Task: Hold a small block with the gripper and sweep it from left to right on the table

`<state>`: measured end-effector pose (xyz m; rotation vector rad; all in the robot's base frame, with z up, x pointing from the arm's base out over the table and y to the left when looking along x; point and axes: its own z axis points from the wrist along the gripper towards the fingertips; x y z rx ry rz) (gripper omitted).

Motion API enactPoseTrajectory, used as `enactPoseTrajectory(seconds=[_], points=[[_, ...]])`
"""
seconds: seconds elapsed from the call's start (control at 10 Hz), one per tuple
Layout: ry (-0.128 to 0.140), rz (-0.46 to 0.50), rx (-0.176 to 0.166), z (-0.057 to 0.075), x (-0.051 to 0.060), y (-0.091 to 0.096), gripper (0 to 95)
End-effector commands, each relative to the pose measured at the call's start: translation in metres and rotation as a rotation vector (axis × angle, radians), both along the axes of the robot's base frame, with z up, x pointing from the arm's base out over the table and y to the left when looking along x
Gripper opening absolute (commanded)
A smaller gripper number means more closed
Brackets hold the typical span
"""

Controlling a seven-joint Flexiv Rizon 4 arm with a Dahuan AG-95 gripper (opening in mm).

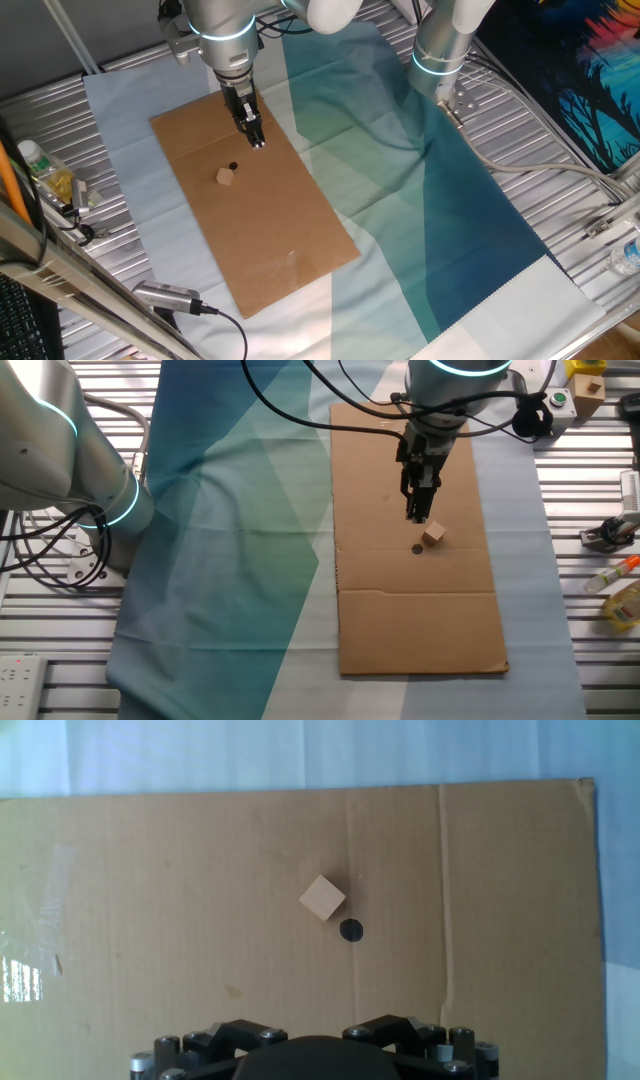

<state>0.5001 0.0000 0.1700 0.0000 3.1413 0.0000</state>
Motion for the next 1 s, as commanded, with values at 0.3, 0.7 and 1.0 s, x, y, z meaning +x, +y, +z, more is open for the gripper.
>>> enactPoseTrajectory(seconds=[0.3, 0.7, 1.0], points=[[-0.028, 0.450, -0.049, 0.0000, -0.0001, 0.0000, 0.0], [-0.027, 0.450, -0.051, 0.0000, -0.0001, 0.0000, 0.0], [-0.026, 0.451, -0.054, 0.0000, -0.0001, 0.0000, 0.0]])
